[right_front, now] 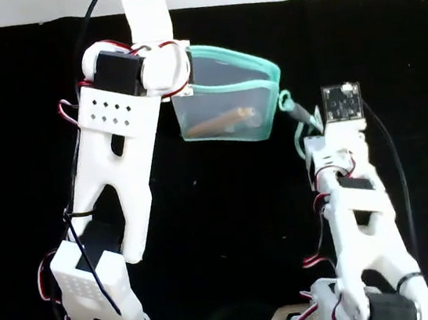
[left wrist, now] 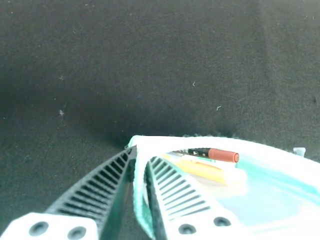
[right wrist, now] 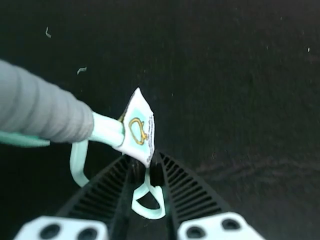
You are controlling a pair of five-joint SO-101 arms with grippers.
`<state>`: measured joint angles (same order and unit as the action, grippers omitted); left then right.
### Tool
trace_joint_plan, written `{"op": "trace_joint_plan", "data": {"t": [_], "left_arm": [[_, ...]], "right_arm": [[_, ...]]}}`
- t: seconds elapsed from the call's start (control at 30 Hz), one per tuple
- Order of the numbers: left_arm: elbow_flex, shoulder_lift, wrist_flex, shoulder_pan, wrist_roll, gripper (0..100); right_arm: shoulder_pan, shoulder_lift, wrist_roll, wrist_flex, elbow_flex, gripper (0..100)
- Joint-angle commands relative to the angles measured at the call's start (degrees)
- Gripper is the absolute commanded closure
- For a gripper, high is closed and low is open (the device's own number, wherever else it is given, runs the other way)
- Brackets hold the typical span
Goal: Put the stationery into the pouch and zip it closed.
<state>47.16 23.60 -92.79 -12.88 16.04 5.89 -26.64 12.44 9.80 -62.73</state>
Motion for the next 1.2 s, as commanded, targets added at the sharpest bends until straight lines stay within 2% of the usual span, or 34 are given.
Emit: {"op": "trace_joint_plan", "data": {"t": [0.0, 0.1, 0.4, 0.67, 1.17], "left_arm": [[-1.45, 1.27, -0.18, -0.48, -0.18, 99], [-1.45, 1.27, -0.18, -0.66, -0.18, 99], [-1.45, 1.27, -0.35, -0.92, -0.26, 99], [-1.45, 0.84, -0.35, -3.21, -3.69, 99], [-1.54, 1.36, -0.35, -5.41, -3.78, 99]], "right_arm": [[0.84, -3.47, -3.08, 7.60, 8.57, 99.2], [0.57, -3.74, -5.89, 14.64, 18.95, 99.2], [-3.82, -3.56, -5.98, 29.41, 48.75, 99.2], [-8.31, -3.56, -5.98, 35.21, 64.31, 99.2], [-13.14, -3.56, -5.98, 43.65, 86.55, 99.2]]}}
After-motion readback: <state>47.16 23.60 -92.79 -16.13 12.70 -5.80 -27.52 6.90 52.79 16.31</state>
